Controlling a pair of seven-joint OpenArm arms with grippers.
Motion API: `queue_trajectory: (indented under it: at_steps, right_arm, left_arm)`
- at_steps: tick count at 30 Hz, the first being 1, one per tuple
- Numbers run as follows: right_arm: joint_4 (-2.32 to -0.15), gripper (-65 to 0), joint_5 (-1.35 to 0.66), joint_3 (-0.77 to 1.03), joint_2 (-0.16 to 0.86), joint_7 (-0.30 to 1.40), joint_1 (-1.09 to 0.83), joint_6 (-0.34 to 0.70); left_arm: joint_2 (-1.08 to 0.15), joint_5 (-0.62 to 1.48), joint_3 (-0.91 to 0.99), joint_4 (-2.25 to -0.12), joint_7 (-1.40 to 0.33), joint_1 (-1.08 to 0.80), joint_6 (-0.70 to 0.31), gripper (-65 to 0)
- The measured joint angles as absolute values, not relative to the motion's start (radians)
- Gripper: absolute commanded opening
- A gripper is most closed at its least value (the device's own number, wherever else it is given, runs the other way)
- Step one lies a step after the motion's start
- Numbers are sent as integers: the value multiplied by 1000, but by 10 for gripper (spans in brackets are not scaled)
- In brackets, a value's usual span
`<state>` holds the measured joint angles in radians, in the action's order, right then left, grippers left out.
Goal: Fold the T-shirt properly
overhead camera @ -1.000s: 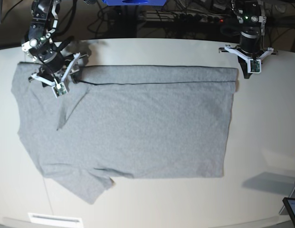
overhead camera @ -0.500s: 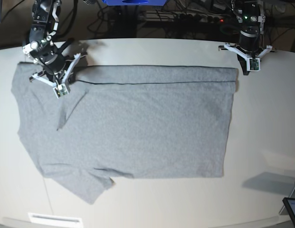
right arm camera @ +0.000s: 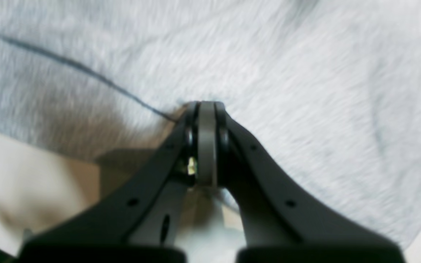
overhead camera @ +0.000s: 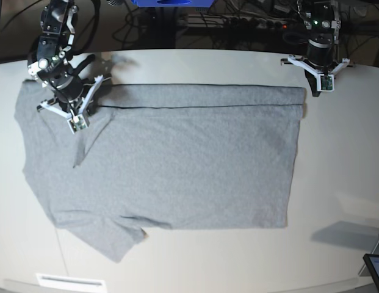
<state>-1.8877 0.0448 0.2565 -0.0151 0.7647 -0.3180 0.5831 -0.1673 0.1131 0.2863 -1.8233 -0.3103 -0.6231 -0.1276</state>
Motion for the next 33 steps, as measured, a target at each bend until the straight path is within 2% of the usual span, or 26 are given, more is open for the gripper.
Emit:
queue_trajectory:
  at_steps: [7, 16, 18, 21, 23, 25, 33]
  right_arm:
    - [-1902, -649, 49, 251, -14, 770, -287, 583]
    - [-1932, -644, 46, 215, -14, 878, -220, 579]
    - [-1958, -595, 39, 221, -17, 923, -223, 583]
    - [-1974, -466, 48, 253, -13, 984, -231, 577]
    - [-1974, -402, 50, 250, -9, 984, -265, 576]
    - [-1974, -363, 48, 248, -19, 976, -298, 585]
    - [-1974, -347, 32, 245, -32, 951, -328, 583]
  left_arm:
    - [-168, 113, 286, -1823, -310, -623, -128, -650]
    - [-167, 113, 286, -1823, -310, -623, -128, -650]
    - [-167, 113, 286, -1823, -310, -623, -128, -650]
    - [-167, 113, 286, -1823, -310, -623, -128, -650]
    - [-166, 114, 286, -1823, -310, -622, -128, -650]
    - [-167, 116, 286, -1823, -310, -621, -128, -650]
    - [-169, 116, 286, -1823, -310, -605, -128, -650]
